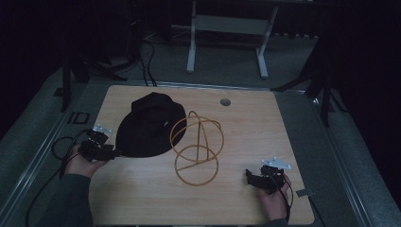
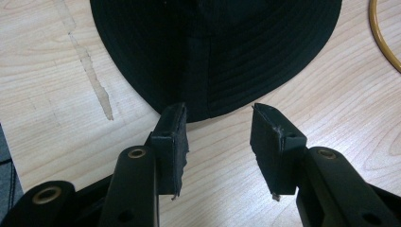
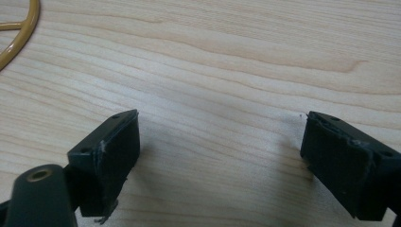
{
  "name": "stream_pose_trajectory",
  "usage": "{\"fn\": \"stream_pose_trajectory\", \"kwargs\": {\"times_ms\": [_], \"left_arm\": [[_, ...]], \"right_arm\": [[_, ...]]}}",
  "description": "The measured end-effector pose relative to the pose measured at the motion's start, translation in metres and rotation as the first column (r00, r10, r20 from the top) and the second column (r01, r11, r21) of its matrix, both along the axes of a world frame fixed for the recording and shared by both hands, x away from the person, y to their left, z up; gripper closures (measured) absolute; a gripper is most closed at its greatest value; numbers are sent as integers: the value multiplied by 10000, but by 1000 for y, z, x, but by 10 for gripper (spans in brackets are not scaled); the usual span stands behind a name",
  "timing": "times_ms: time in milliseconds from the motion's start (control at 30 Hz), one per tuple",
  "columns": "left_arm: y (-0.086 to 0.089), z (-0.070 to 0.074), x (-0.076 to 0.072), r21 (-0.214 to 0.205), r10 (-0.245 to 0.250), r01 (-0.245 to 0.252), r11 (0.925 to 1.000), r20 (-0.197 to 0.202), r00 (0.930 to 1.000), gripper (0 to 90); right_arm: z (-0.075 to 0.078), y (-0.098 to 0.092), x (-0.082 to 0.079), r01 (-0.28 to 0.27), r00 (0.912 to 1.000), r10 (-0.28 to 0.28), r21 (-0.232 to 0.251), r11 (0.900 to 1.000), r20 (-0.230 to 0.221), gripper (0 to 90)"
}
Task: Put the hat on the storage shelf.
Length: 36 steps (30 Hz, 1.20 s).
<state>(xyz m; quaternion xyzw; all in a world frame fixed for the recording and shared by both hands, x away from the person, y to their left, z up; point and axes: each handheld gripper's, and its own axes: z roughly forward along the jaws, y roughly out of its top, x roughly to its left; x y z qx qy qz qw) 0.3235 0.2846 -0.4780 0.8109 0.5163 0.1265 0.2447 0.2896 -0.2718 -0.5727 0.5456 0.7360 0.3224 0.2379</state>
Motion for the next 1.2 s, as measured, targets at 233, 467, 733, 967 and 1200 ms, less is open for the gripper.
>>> {"fn": "stream_pose_trajectory", "kwargs": {"times_ms": [233,467,733,967,1200], "left_arm": [[0,5,8,236,-17,21,9997,-185,9998,566],[-5,10,18,615,-160,196,9979,-591,9981,565],[-9,13,25,804,-214,278,9964,-789,9967,558],[-12,18,31,1007,-209,306,9945,-967,9951,542],[-16,24,37,1233,-298,439,9914,-1139,9930,534]], "right_arm": [[0,0,0,-8,10000,8,1,10000,2,125],[0,0,0,-23,10000,23,-4,10000,-3,125],[0,0,0,-34,10000,34,0,10000,-4,125],[0,0,0,-35,10000,35,10,10000,-21,125],[0,0,0,-51,10000,51,5,10000,-18,125]]}}
